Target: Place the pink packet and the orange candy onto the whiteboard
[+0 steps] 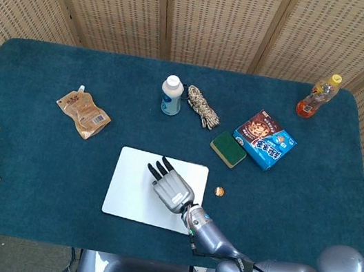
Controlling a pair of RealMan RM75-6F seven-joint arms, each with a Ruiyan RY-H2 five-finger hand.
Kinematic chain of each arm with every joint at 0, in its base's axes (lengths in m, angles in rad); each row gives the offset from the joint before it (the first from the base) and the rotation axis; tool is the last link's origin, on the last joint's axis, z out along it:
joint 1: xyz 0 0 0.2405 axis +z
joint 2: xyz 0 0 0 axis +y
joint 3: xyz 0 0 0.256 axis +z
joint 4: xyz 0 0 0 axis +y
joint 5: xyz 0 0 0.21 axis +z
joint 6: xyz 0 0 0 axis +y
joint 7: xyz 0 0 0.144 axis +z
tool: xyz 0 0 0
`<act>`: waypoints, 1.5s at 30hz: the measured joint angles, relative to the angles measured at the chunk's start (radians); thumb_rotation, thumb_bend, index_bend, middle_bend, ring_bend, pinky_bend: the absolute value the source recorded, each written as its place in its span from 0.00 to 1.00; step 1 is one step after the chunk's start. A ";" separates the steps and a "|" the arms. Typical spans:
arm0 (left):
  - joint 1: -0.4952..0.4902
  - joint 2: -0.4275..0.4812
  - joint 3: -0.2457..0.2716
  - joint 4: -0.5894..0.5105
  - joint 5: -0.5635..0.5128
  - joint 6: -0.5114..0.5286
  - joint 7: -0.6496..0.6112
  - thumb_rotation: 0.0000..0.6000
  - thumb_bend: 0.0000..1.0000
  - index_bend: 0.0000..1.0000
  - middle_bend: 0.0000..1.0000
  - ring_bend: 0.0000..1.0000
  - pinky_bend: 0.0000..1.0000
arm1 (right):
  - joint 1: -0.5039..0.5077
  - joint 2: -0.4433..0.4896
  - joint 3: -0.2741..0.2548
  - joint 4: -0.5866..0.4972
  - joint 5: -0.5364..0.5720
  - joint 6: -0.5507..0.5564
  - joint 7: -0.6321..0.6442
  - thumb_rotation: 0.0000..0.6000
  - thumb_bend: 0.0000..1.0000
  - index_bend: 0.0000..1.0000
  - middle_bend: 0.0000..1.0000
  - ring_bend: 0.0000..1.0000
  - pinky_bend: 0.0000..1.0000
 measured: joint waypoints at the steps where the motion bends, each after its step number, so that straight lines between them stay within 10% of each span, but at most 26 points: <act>1: -0.001 0.001 0.000 0.002 -0.001 -0.001 -0.004 1.00 0.05 0.00 0.00 0.00 0.00 | 0.008 -0.013 0.001 0.004 0.011 0.019 -0.010 1.00 0.00 0.01 0.00 0.00 0.00; 8: -0.003 0.005 0.001 0.007 0.001 -0.006 -0.018 1.00 0.05 0.00 0.00 0.00 0.00 | 0.017 -0.022 0.004 -0.040 0.033 0.138 -0.023 1.00 0.00 0.02 0.00 0.00 0.00; 18: 0.003 0.001 0.013 -0.006 0.029 0.012 0.008 1.00 0.05 0.00 0.00 0.00 0.00 | -0.091 0.163 -0.032 -0.174 0.020 0.241 0.102 1.00 0.21 0.39 0.00 0.00 0.00; 32: -0.001 -0.016 0.021 -0.019 0.033 0.009 0.061 1.00 0.05 0.00 0.00 0.00 0.00 | -0.243 0.225 -0.101 -0.042 -0.031 0.199 0.474 1.00 0.26 0.42 0.00 0.00 0.00; 45: -0.007 -0.017 0.020 -0.019 0.024 -0.003 0.061 1.00 0.05 0.00 0.00 0.00 0.00 | -0.243 0.100 -0.097 0.106 -0.018 0.153 0.506 1.00 0.26 0.42 0.00 0.00 0.00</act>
